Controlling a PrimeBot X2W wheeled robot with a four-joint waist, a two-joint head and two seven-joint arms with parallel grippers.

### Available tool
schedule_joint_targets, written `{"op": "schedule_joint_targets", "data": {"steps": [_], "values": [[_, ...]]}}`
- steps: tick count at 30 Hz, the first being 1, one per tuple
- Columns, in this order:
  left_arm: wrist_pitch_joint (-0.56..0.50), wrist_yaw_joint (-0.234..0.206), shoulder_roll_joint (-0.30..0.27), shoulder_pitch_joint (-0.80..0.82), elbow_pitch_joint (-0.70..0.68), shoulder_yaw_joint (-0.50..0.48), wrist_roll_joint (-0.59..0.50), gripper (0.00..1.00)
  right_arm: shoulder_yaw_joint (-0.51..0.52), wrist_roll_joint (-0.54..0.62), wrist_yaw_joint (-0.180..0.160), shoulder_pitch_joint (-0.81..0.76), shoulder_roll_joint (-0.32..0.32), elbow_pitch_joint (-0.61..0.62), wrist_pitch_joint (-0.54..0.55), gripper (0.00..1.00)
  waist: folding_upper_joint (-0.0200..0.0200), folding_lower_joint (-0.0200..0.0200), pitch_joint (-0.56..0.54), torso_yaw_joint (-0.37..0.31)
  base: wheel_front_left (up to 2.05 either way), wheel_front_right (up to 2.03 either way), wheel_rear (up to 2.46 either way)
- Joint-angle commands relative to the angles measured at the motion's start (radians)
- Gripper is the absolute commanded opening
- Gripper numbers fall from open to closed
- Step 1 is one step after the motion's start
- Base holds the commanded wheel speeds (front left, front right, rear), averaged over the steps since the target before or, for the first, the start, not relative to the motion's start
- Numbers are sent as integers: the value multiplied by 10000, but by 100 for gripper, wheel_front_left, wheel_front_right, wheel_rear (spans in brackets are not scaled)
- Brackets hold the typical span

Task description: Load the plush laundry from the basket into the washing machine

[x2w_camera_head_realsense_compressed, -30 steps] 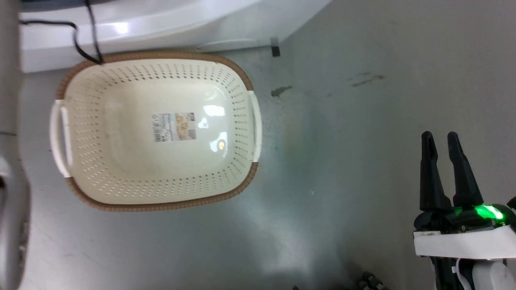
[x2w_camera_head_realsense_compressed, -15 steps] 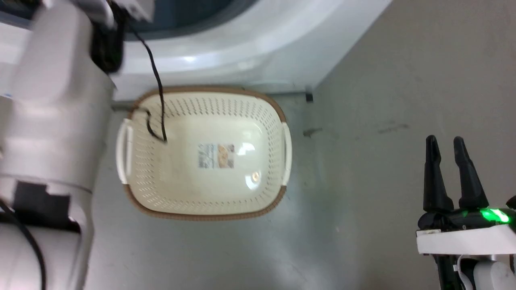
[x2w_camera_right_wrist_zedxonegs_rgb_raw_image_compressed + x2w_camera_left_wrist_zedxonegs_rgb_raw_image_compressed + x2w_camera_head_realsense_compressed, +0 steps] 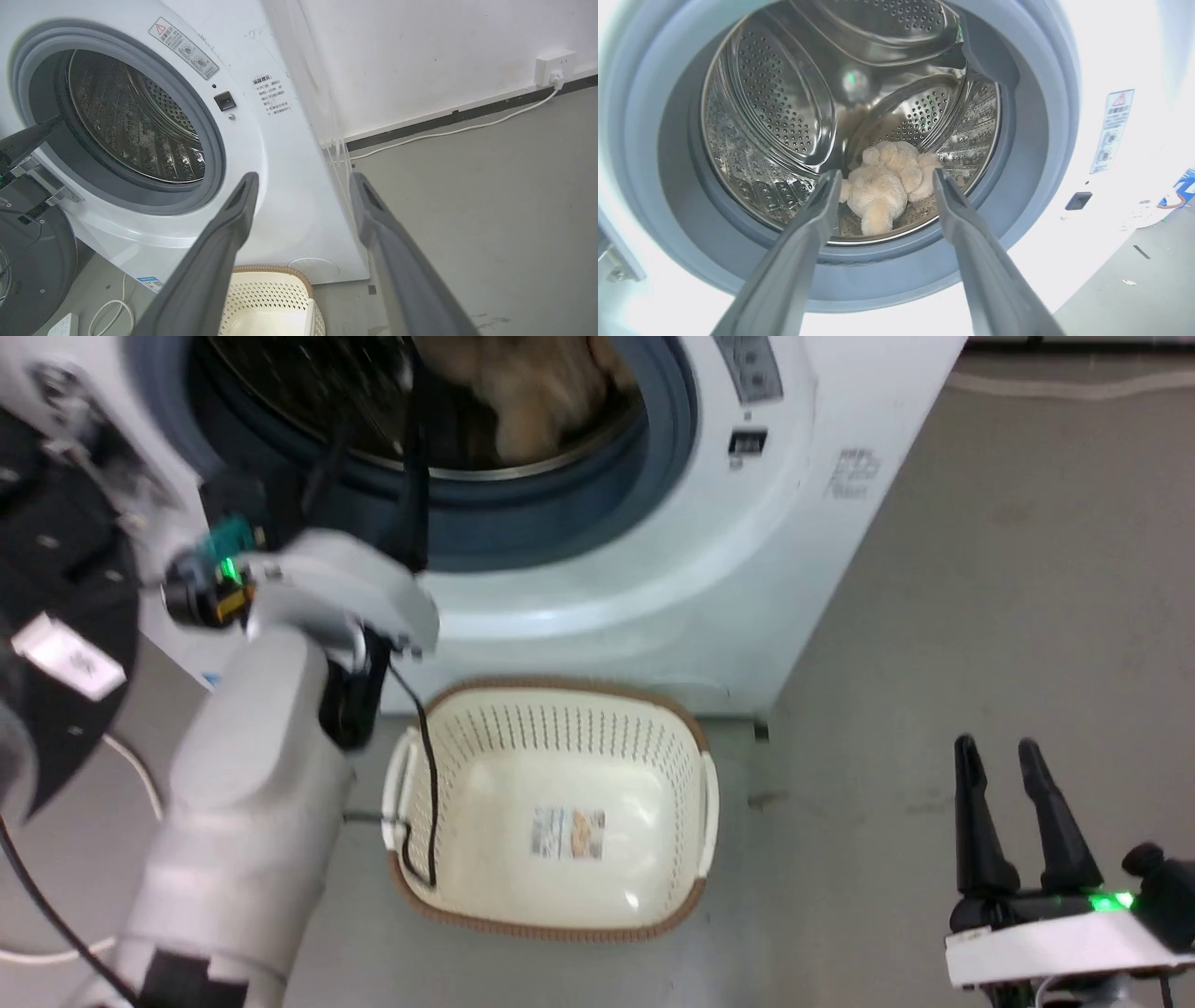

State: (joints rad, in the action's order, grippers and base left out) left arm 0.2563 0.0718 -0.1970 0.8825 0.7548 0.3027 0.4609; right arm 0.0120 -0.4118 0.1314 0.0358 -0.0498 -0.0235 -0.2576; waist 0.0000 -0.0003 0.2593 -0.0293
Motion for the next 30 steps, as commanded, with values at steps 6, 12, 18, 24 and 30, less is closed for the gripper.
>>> {"op": "schedule_joint_targets", "data": {"steps": [6, 12, 18, 24, 30], "values": [[53, -379, 22, -1561, -895, -276, -48, 100, 1, 376, -7, -540, -4, -200, -42, 100, 0, 3, -1417, 342, 0, 0, 0], [54, -705, -106, -3111, -1809, -425, -139, 100, -14, 683, -7, -969, -4, -333, -42, 100, 0, 3, -2197, 355, 0, 0, 0], [53, -1121, -239, -4676, -2774, -453, -155, 100, -38, 1132, -7, -1378, -4, -416, -42, 100, 0, 3, -2754, 331, 0, 0, 0], [-56, -1482, -435, -5875, -3784, -522, -92, 100, -66, 1487, -7, -1542, -4, -448, -42, 100, 0, 3, -2959, 345, 0, 0, 0], [-365, -1628, -677, -6954, -4681, -435, -48, 100, -77, 1602, -7, -1611, -4, -505, -42, 100, 0, 3, -3091, 323, 0, 0, 0]]}}
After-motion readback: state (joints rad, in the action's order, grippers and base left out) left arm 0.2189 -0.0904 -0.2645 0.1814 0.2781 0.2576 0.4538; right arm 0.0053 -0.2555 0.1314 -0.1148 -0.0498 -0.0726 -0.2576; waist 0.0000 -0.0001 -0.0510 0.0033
